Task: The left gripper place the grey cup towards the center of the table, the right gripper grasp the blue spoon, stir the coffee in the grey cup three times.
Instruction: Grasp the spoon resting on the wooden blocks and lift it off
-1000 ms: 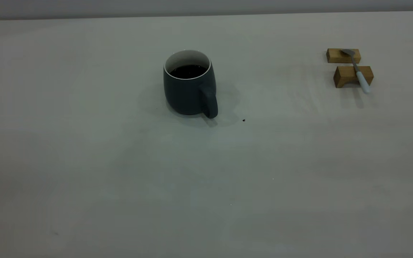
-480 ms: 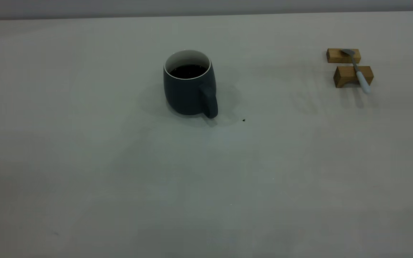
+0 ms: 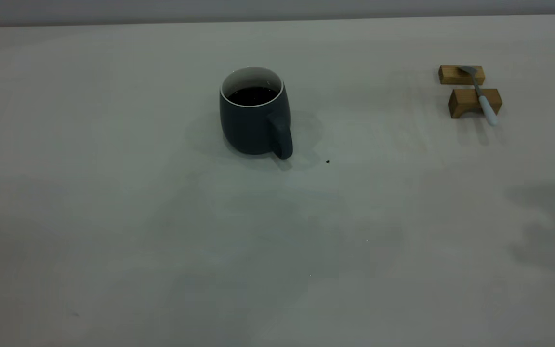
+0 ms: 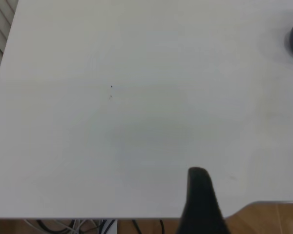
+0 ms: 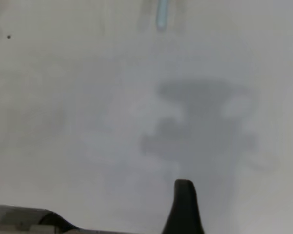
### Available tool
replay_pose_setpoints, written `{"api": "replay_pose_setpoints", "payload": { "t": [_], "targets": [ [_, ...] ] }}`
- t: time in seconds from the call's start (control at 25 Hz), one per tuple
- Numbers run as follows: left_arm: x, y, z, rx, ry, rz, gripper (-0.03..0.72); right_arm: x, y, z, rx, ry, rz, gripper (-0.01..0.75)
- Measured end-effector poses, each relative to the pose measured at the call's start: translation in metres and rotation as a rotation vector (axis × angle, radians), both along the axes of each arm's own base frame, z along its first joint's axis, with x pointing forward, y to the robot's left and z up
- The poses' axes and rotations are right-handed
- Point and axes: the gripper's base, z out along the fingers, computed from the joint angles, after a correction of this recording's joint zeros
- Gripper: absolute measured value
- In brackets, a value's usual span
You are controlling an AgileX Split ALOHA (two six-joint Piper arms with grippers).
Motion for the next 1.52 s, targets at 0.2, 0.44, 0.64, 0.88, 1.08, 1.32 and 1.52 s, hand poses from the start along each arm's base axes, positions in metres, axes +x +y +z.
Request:
{"api": "replay_pose_setpoints", "payload": {
  "t": [0.2, 0.44, 0.64, 0.88, 1.08, 1.32, 1.52],
  "targets": [
    [0.0, 0.0, 0.0, 0.0, 0.0, 0.0, 0.588, 0.031, 0.002, -0.042, 0.018, 0.091, 0.031, 0.676],
    [0.0, 0.0, 0.0, 0.0, 0.0, 0.0, 0.588, 0.061, 0.009, -0.095, 0.032, 0.177, 0.065, 0.674],
    [0.0, 0.0, 0.0, 0.0, 0.0, 0.0, 0.588, 0.094, 0.019, -0.134, 0.034, 0.242, 0.087, 0.669],
    [0.0, 0.0, 0.0, 0.0, 0.0, 0.0, 0.587, 0.128, 0.021, -0.179, 0.034, 0.308, 0.087, 0.659],
    [0.0, 0.0, 0.0, 0.0, 0.0, 0.0, 0.587, 0.149, 0.021, -0.208, 0.033, 0.33, 0.086, 0.654],
    [0.0, 0.0, 0.0, 0.0, 0.0, 0.0, 0.587, 0.167, 0.025, -0.234, 0.032, 0.343, 0.094, 0.649],
    [0.0, 0.0, 0.0, 0.0, 0.0, 0.0, 0.587, 0.181, 0.026, -0.246, 0.021, 0.33, 0.103, 0.646]
  ]
}}
